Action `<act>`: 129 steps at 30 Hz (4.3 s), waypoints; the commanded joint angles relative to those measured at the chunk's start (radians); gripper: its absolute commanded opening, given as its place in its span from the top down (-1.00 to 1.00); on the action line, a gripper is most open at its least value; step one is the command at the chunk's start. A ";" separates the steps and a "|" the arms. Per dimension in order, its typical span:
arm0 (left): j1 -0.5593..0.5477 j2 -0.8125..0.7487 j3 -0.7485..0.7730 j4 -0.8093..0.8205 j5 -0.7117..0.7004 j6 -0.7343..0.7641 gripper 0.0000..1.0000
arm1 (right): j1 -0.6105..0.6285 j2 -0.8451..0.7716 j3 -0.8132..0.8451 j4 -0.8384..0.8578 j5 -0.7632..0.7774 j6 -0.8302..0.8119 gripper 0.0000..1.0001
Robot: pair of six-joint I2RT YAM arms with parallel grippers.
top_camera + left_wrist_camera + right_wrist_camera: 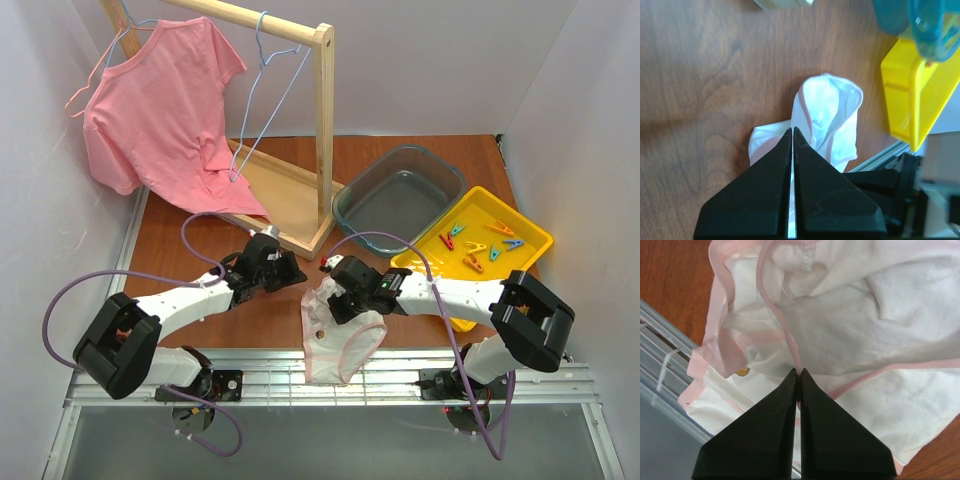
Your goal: Clip the underwear to the hanger
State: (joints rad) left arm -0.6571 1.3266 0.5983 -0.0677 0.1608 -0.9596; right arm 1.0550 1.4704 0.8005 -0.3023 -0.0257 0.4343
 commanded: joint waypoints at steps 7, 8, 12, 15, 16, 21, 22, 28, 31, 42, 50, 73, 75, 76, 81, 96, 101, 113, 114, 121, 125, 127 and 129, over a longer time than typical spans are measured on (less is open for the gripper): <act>0.028 -0.055 -0.026 0.002 0.003 -0.044 1.00 | -0.004 -0.036 -0.020 -0.032 0.021 -0.005 0.97; 0.025 -0.053 -0.026 0.006 0.017 -0.042 1.00 | -0.004 -0.033 -0.017 -0.032 0.018 -0.006 0.97; -0.021 -0.078 -0.035 0.009 0.028 -0.045 0.93 | -0.006 -0.025 -0.011 -0.032 0.018 -0.016 0.97; -0.064 -0.105 -0.045 -0.012 0.016 -0.053 0.46 | -0.007 -0.022 -0.007 -0.032 0.017 -0.019 0.97; -0.071 -0.109 -0.046 -0.015 0.008 -0.056 0.34 | -0.007 -0.021 -0.007 -0.032 0.015 -0.022 0.97; -0.102 -0.078 -0.025 -0.024 -0.009 -0.050 0.23 | -0.007 -0.015 -0.004 -0.028 0.006 -0.022 0.97; -0.110 -0.055 -0.014 -0.027 -0.013 -0.044 0.23 | -0.007 -0.013 -0.004 -0.026 0.004 -0.022 0.97; -0.125 -0.004 0.017 -0.044 -0.061 -0.033 0.27 | -0.009 -0.030 -0.017 -0.024 0.006 -0.026 0.97; -0.125 0.000 0.021 -0.043 -0.079 -0.031 0.27 | -0.010 -0.047 -0.027 -0.024 0.007 -0.031 0.97; -0.124 0.011 0.031 -0.044 -0.120 -0.047 0.32 | -0.018 -0.058 -0.038 -0.027 -0.006 -0.063 0.97; -0.136 0.094 0.075 -0.015 -0.093 -0.041 0.44 | -0.021 -0.051 -0.035 -0.034 -0.017 -0.095 0.97; -0.144 0.138 0.103 -0.044 -0.124 -0.061 0.95 | -0.092 -0.107 -0.080 -0.038 -0.054 -0.131 0.97; -0.144 0.148 0.115 -0.046 -0.121 -0.056 1.00 | -0.092 -0.099 -0.075 -0.038 -0.066 -0.137 0.97; -0.144 0.143 0.118 -0.047 -0.136 -0.051 1.00 | -0.093 -0.096 -0.073 -0.038 -0.069 -0.137 0.97; -0.128 0.053 0.114 -0.090 -0.242 -0.077 1.00 | -0.095 -0.104 -0.081 -0.038 -0.065 -0.134 0.97; -0.055 0.017 0.050 -0.006 -0.083 -0.094 1.00 | -0.096 -0.088 -0.064 -0.041 -0.066 -0.123 0.97; -0.101 0.046 0.078 -0.009 -0.081 -0.051 0.83 | -0.098 -0.073 -0.050 -0.040 -0.066 -0.118 0.97; -0.144 0.103 0.136 -0.108 -0.139 -0.004 0.51 | -0.099 -0.073 -0.061 -0.040 -0.066 -0.089 0.97; -0.144 0.106 0.139 -0.116 -0.142 -0.002 0.53 | -0.098 -0.073 -0.061 -0.040 -0.066 -0.088 0.97; -0.150 0.075 0.133 -0.139 -0.184 0.002 0.57 | -0.098 -0.073 -0.070 -0.038 -0.066 -0.075 0.97; -0.160 0.111 0.144 -0.142 -0.168 0.010 0.57 | -0.098 -0.070 -0.069 -0.035 -0.068 -0.068 0.97; -0.170 0.135 0.156 -0.142 -0.167 0.028 0.57 | -0.098 -0.068 -0.070 -0.035 -0.069 -0.066 0.97; -0.180 0.152 0.173 -0.152 -0.167 0.033 0.57 | -0.098 -0.068 -0.072 -0.035 -0.069 -0.062 0.97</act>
State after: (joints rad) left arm -0.8211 1.4593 0.7307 -0.1978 0.0139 -0.9531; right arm 0.9615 1.3968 0.7235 -0.3408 -0.0895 0.3599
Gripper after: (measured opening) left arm 0.215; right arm 0.016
